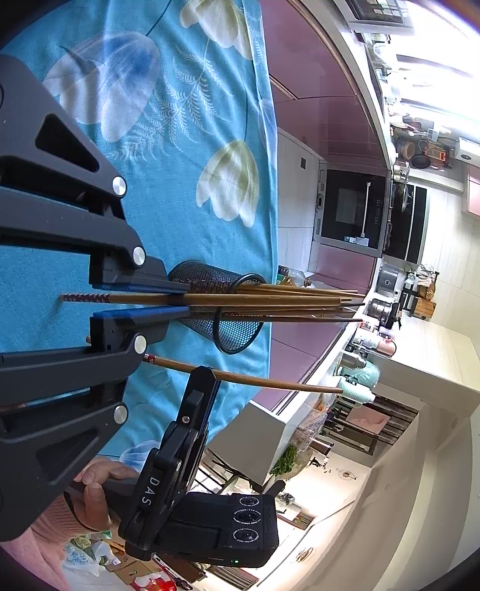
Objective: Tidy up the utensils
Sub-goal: 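Lower the left gripper's chopstick into the mesh cup while the right lowers its own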
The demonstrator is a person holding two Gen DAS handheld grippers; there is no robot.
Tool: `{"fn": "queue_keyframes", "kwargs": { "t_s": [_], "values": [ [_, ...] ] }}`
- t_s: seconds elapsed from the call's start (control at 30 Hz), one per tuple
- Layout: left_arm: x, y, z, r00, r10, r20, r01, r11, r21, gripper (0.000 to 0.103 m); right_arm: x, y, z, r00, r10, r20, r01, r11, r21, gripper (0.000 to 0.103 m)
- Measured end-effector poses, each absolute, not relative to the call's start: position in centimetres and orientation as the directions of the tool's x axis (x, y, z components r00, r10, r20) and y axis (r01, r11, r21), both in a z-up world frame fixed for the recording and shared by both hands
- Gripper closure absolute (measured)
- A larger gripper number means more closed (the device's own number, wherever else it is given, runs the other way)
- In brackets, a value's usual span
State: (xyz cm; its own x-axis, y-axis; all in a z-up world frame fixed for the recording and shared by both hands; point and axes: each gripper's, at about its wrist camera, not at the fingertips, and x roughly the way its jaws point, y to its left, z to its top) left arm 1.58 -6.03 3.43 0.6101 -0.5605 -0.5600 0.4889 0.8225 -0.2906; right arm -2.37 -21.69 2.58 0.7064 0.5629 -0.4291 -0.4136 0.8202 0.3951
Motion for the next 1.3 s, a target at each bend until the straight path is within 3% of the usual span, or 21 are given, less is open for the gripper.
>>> {"fn": "queue_keyframes", "kwargs": {
  "t_s": [1.3],
  "values": [
    [2.3, -7.3, 8.8, 0.664, -0.577, -0.476, 0.528, 0.812, -0.248, 0.096, -0.4, -22.8, 6.7, 0.759, 0.544, -0.358, -0.431, 0.832, 0.349, 0.097]
  ]
}}
